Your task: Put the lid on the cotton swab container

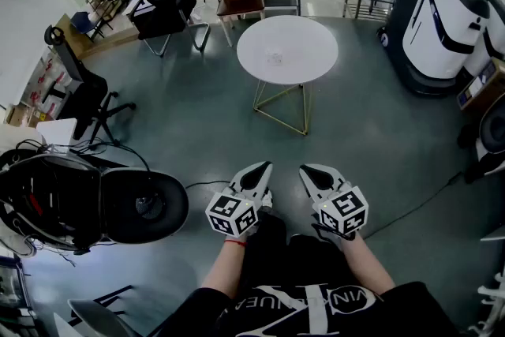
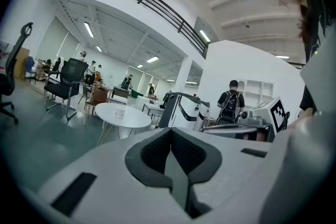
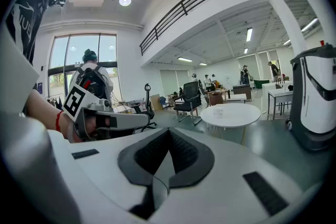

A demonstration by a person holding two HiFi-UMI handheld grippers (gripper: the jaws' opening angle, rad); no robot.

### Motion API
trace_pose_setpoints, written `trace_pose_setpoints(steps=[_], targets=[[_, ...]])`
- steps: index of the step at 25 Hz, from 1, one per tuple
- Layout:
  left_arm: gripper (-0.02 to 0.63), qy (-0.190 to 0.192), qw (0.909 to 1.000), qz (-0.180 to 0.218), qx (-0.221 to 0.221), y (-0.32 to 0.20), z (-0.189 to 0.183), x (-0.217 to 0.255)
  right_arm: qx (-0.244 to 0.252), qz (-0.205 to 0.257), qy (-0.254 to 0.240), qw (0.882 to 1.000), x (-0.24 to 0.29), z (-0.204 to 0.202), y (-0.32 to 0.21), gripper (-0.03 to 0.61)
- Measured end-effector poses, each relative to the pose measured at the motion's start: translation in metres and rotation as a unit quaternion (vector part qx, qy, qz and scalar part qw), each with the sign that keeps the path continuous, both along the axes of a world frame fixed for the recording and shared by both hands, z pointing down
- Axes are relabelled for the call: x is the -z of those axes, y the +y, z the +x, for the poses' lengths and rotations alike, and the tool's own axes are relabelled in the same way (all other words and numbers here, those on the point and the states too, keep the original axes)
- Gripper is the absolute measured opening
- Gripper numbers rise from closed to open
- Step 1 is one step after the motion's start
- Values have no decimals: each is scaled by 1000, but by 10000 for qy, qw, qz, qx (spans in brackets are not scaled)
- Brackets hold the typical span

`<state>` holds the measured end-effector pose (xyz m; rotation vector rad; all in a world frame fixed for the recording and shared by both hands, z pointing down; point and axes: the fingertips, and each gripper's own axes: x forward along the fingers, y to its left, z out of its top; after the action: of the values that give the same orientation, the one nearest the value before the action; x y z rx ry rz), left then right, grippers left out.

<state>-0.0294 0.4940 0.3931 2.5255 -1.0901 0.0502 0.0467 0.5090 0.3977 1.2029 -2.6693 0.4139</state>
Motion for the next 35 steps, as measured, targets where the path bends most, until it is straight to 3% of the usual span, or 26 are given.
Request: trace_pose_setpoints(steps=[10, 28, 35], targets=[[9, -26, 9998, -148, -137, -63, -8, -13, -185, -215, -126, 9995, -13, -11, -60, 3], [9, 168, 9973, -465, -550, -272, -63, -32, -981, -700, -210, 9925, -39, -58, -258, 3], [9, 356, 9938, -591, -871, -315, -66, -41, -1055, -734, -119, 9916, -46, -77, -297, 3]])
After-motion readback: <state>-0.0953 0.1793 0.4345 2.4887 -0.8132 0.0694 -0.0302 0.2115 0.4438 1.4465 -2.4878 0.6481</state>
